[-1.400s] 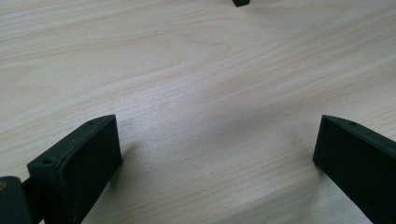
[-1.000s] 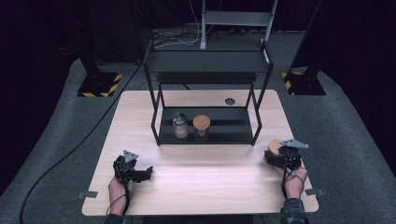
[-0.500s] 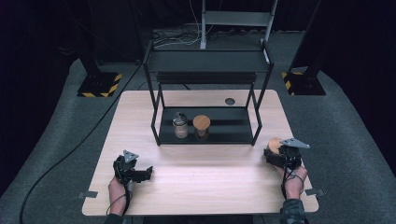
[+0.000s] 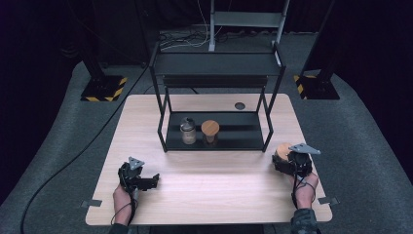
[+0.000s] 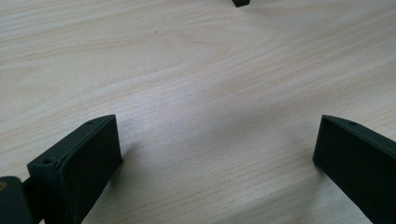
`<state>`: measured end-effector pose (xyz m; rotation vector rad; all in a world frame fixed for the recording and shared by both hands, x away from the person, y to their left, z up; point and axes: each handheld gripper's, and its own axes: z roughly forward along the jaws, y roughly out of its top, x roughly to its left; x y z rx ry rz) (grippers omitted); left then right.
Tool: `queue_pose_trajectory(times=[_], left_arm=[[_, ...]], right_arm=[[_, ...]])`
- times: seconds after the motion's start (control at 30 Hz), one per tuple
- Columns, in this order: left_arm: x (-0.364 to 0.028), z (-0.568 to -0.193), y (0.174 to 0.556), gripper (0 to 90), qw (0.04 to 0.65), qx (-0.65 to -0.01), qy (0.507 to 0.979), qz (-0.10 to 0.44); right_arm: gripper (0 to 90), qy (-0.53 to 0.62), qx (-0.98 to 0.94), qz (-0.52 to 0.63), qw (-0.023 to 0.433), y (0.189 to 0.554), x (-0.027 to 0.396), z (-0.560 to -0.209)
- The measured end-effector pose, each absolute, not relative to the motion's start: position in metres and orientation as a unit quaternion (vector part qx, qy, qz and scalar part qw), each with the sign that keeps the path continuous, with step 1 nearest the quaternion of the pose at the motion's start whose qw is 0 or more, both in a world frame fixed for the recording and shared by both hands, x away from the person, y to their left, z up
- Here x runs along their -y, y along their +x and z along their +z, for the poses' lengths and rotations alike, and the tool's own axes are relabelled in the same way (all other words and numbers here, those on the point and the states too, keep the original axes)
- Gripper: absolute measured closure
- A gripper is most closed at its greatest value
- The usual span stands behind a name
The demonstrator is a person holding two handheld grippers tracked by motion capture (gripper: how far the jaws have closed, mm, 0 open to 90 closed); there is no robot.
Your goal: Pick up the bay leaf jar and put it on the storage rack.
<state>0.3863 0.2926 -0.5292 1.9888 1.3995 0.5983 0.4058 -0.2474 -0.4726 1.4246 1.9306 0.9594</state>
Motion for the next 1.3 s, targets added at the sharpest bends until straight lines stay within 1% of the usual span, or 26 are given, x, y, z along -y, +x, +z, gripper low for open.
queue_pose_trajectory(times=[0.67,1.3], left_arm=[[-0.293,-0.529,0.386,0.4,0.313,-0.531,0.754,0.227],[-0.293,-0.529,0.386,0.4,0.313,-0.531,0.754,0.227]], right_arm=[[24.6,0.502,-0.736,0.363,0.272,0.408,0.229,-0.462],[24.6,0.482,-0.748,0.369,0.267,0.410,0.213,-0.460]])
